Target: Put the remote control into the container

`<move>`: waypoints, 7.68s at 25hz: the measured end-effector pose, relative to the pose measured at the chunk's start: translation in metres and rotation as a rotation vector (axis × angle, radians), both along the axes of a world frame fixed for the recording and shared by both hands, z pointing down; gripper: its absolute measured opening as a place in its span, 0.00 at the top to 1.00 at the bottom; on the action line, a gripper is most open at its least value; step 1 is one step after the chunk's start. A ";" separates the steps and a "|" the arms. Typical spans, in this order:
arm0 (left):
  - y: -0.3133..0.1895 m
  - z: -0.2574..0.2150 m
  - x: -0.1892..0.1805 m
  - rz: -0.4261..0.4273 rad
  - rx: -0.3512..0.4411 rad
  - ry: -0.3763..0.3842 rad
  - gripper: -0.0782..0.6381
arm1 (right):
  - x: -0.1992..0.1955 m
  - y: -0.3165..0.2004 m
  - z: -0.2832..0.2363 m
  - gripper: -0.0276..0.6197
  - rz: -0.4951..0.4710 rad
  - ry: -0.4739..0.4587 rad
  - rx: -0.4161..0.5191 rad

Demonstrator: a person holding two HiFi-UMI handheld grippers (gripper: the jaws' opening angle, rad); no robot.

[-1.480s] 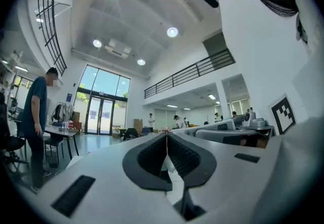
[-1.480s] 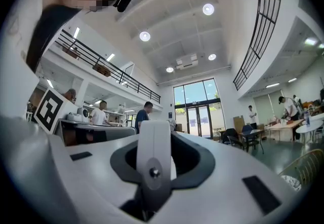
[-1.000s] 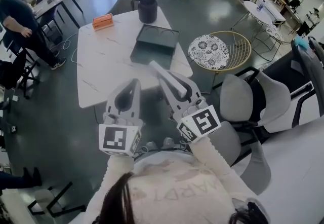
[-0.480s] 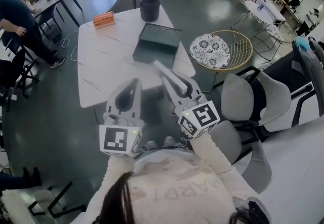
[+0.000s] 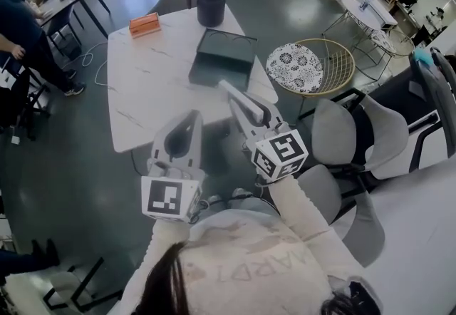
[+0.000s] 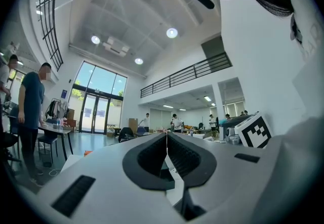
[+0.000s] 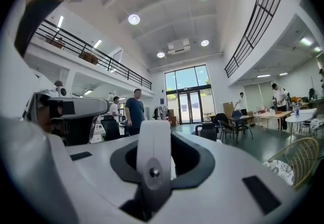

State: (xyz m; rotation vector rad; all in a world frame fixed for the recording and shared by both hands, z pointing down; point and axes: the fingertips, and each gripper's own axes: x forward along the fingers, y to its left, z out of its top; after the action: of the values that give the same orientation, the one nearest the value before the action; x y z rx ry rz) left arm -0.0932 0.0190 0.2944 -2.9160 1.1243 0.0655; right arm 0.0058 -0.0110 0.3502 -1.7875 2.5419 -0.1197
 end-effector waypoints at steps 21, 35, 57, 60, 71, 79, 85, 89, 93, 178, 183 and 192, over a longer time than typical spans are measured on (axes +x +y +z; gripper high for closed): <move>-0.083 0.010 0.039 -0.043 -0.008 -0.021 0.87 | 0.047 -0.142 0.080 0.83 -0.057 0.044 -0.233; -0.156 0.011 0.086 -0.188 -0.029 -0.031 0.87 | 0.072 -0.225 0.131 0.83 -0.221 0.077 -0.378; -0.189 0.016 0.094 -0.272 -0.062 -0.060 0.87 | 0.064 -0.261 0.207 0.83 -0.326 0.166 -0.627; -0.194 0.016 0.092 -0.269 -0.063 -0.064 0.87 | 0.061 -0.266 0.216 0.83 -0.332 0.185 -0.663; -0.205 0.019 0.074 -0.282 -0.077 -0.065 0.87 | 0.042 -0.276 0.231 0.83 -0.347 0.179 -0.731; -0.208 0.021 0.061 -0.301 -0.086 -0.058 0.87 | 0.030 -0.280 0.240 0.83 -0.360 0.143 -0.778; -0.208 0.023 0.050 -0.314 -0.092 -0.057 0.87 | 0.016 -0.278 0.244 0.83 -0.396 0.168 -0.766; -0.208 0.024 0.045 -0.317 -0.093 -0.055 0.87 | 0.010 -0.276 0.245 0.83 -0.426 0.203 -0.747; -0.207 0.024 0.043 -0.314 -0.092 -0.057 0.87 | 0.007 -0.273 0.245 0.83 -0.473 0.261 -0.735; -0.227 0.033 0.054 -0.285 -0.116 -0.091 0.87 | 0.031 -0.275 0.274 0.83 -0.558 -0.006 -1.054; -0.227 0.033 0.057 -0.277 -0.113 -0.088 0.87 | 0.034 -0.270 0.273 0.82 -0.575 0.139 -0.974; -0.226 0.033 0.061 -0.266 -0.112 -0.095 0.87 | 0.044 -0.270 0.277 0.81 -0.513 0.154 -0.964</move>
State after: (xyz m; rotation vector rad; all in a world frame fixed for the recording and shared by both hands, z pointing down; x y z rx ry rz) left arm -0.0319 -0.2072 0.3270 -2.7957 1.5310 -0.1414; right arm 0.0499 -0.2808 0.6272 -1.2018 3.2778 -1.4755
